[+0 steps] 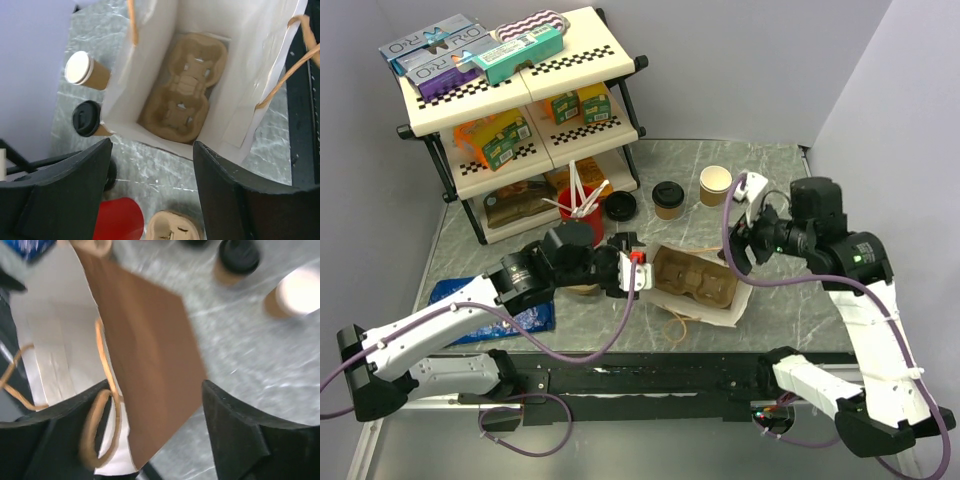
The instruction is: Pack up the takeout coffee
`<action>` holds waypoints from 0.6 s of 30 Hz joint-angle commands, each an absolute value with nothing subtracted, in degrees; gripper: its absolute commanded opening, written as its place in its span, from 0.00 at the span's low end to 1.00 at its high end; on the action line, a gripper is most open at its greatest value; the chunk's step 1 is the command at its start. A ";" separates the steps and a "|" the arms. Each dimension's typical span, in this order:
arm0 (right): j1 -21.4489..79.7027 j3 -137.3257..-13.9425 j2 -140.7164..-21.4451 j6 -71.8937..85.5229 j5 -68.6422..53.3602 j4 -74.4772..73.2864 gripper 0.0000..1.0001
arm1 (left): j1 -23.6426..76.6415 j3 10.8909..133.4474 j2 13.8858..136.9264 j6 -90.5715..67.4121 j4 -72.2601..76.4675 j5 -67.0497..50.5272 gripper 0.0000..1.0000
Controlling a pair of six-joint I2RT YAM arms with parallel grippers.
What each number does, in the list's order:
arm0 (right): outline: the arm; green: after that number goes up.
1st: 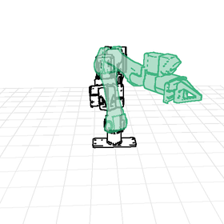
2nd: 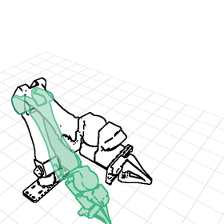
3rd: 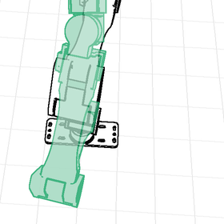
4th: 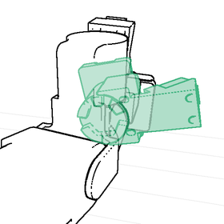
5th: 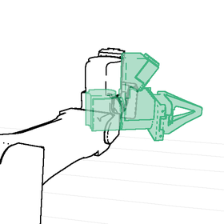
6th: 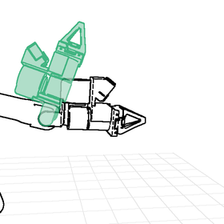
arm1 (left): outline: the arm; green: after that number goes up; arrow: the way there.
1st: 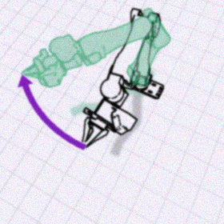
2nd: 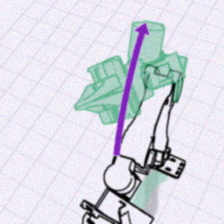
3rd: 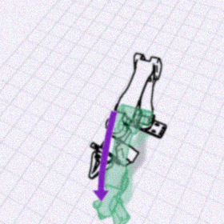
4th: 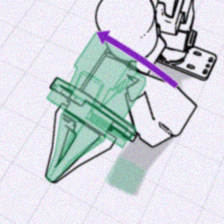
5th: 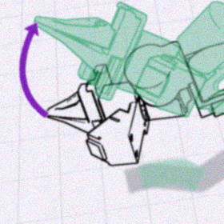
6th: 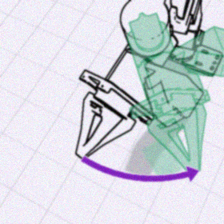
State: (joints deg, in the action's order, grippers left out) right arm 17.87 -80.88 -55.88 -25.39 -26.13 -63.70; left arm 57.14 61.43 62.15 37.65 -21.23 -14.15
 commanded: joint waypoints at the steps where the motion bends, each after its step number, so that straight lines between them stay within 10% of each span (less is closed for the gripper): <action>1: 18.02 -88.32 -56.60 -23.38 -24.70 -60.12 0.81 | 56.60 67.14 62.05 33.15 -19.78 -11.96 0.72; 18: 17.75 -91.59 -55.11 -24.26 -25.22 -59.86 0.82 | 49.31 91.12 84.18 25.92 -20.55 -26.97 0.81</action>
